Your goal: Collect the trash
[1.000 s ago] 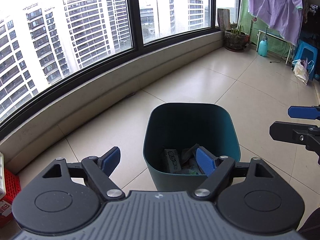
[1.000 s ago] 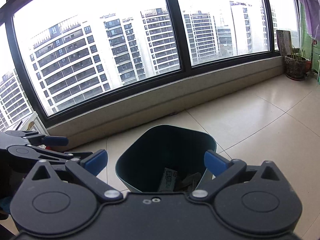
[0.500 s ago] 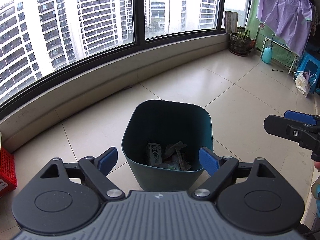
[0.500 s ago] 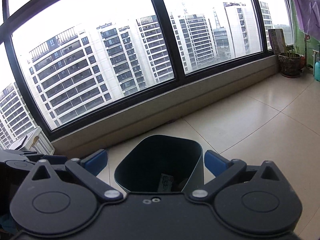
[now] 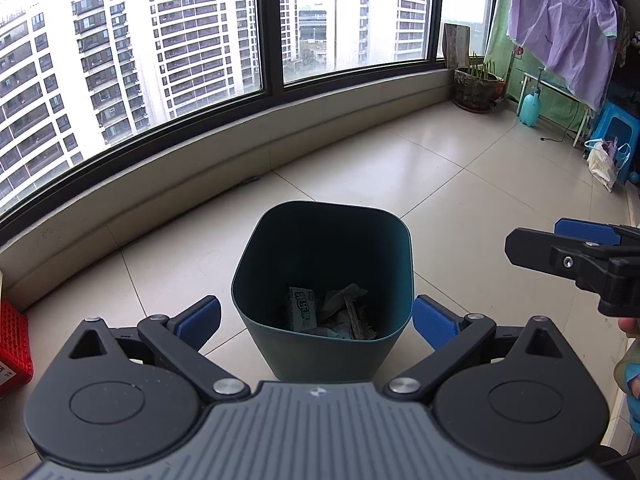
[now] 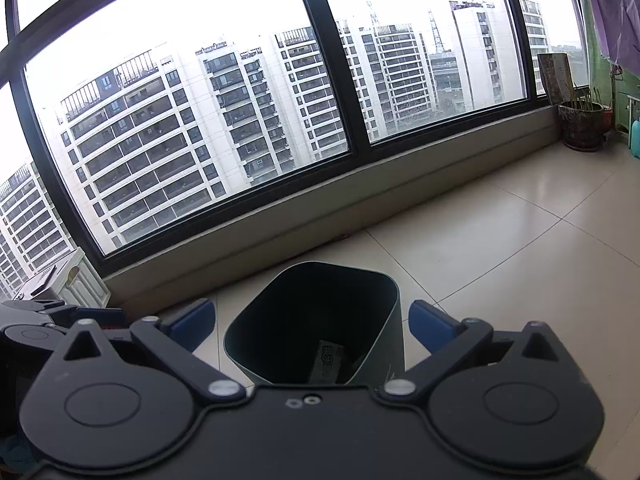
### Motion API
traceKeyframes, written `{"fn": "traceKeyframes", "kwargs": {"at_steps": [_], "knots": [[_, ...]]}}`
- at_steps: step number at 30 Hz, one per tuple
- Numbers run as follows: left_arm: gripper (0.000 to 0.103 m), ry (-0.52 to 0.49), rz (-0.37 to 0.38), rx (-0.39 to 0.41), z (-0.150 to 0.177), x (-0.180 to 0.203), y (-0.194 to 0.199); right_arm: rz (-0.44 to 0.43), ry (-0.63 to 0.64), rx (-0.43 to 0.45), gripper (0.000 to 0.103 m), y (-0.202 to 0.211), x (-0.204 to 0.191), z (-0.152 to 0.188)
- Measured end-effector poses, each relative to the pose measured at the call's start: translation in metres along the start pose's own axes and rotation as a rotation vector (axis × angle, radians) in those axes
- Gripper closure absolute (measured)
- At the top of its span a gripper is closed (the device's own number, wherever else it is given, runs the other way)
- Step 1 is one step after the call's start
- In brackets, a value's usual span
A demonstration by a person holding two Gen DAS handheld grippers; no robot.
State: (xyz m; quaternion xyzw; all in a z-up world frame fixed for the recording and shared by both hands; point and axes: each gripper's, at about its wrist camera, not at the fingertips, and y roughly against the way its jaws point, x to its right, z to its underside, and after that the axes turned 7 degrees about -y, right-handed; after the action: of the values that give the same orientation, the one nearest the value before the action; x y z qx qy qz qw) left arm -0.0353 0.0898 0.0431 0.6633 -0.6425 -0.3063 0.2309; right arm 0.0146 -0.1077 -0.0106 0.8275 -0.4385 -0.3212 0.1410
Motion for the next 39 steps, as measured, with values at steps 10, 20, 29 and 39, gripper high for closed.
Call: {"fn": "traceKeyframes", "kwargs": {"at_steps": [10, 20, 29, 39], "knots": [[0.001, 0.024, 0.006, 0.018, 0.0, 0.0, 0.003, 0.03, 0.045, 0.005, 0.0, 0.007, -0.006, 0.0], [0.0, 0.002, 0.012, 0.081, -0.004, 0.013, 0.013, 0.087, 0.061, 0.068, 0.0, 0.016, -0.015, 0.004], [0.0, 0.014, 0.024, 0.043, -0.003, 0.01, 0.001, 0.088, 0.07, 0.059, 0.0, 0.014, -0.016, 0.007], [0.001, 0.019, 0.048, 0.029, -0.007, 0.009, -0.003, 0.109, 0.07, 0.057, 0.0, 0.012, -0.019, 0.008]]}}
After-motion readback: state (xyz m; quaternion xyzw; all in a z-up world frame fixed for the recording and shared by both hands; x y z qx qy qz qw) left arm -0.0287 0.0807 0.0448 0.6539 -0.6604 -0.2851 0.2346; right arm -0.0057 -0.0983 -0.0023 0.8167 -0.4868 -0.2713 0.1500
